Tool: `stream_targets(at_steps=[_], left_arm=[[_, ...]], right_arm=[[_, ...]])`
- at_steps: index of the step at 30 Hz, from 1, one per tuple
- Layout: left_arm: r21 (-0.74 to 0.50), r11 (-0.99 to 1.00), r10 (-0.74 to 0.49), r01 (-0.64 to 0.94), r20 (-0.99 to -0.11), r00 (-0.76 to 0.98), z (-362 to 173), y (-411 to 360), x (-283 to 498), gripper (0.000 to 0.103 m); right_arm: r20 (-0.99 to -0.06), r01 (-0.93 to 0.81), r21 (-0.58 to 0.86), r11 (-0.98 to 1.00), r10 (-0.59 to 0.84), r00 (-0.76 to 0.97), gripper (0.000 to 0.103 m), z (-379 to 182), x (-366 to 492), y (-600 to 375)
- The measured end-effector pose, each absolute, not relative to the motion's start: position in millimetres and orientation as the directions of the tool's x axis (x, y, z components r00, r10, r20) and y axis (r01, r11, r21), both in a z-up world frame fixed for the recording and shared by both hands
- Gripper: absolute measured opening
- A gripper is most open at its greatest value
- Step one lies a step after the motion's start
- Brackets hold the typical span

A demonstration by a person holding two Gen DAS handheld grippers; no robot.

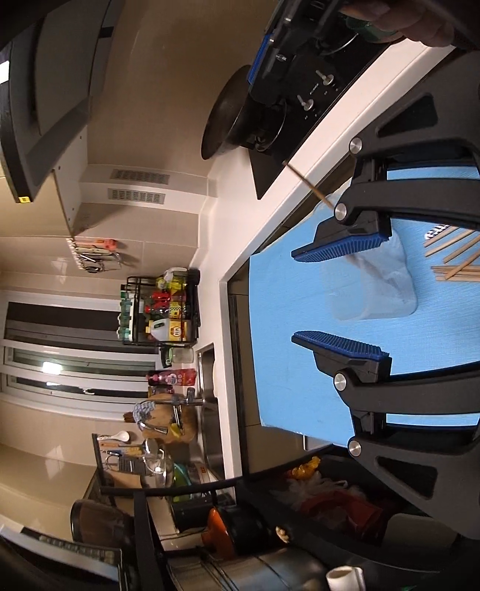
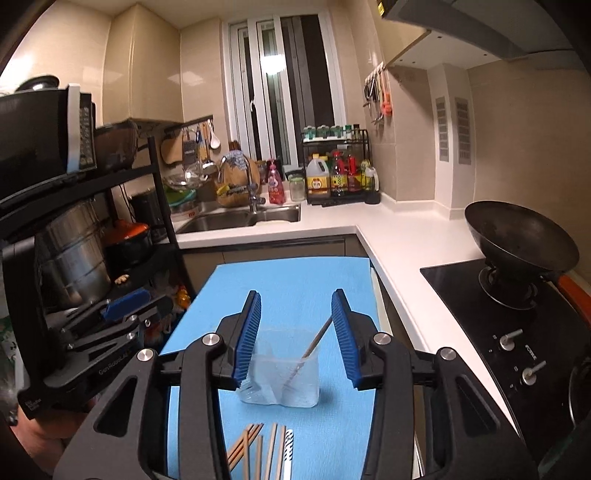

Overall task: Organize utensils
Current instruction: 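Open the left tool to drop the fork while the right tool drops the chopstick into the holder, then move both tools back down to the remaining wooden chopsticks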

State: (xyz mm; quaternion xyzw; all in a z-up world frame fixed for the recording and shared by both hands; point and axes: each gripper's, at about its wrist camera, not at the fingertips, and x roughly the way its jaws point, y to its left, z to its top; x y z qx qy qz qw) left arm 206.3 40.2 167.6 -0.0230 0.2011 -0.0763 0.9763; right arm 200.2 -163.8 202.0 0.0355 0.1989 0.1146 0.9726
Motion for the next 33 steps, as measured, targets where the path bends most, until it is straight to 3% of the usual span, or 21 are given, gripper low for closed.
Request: stream_targets(at_steps=[6,10,12,22,25,33], left_arm=[[-0.095,0.984,-0.178,0.152,-0.401,0.899,125.2,39.0,139.3,0.017],[-0.117,0.981,-0.191,0.154,-0.458,0.868,79.0,36.3,102.5,0.011],[-0.135,0.980,-0.195,0.147,-0.489,0.850,58.0,38.2,88.8,0.010],[-0.280,0.958,-0.227,0.062,-0.607,0.761,-40.9,61.1,40.7,0.006],[-0.298,0.953,-0.232,0.052,-0.611,0.757,-47.3,61.8,36.0,0.006],[-0.349,0.936,-0.262,0.049,-0.596,0.759,-53.4,64.8,38.2,0.006]], right_arm=[[-0.365,-0.174,0.156,0.972,0.221,0.905,0.040,172.4,134.4,-179.6],[-0.406,-0.152,0.215,0.965,0.230,0.885,0.012,129.7,105.9,-185.8],[-0.442,-0.141,0.243,0.960,0.239,0.865,0.007,103.6,95.0,-186.8],[-0.615,-0.047,0.356,0.933,0.272,0.740,0.010,-17.4,84.9,-181.0],[-0.625,-0.041,0.405,0.913,0.310,0.716,0.012,-28.6,84.2,-179.0],[-0.696,-0.129,0.310,0.942,0.318,0.644,0.012,-50.5,75.2,-147.3]])
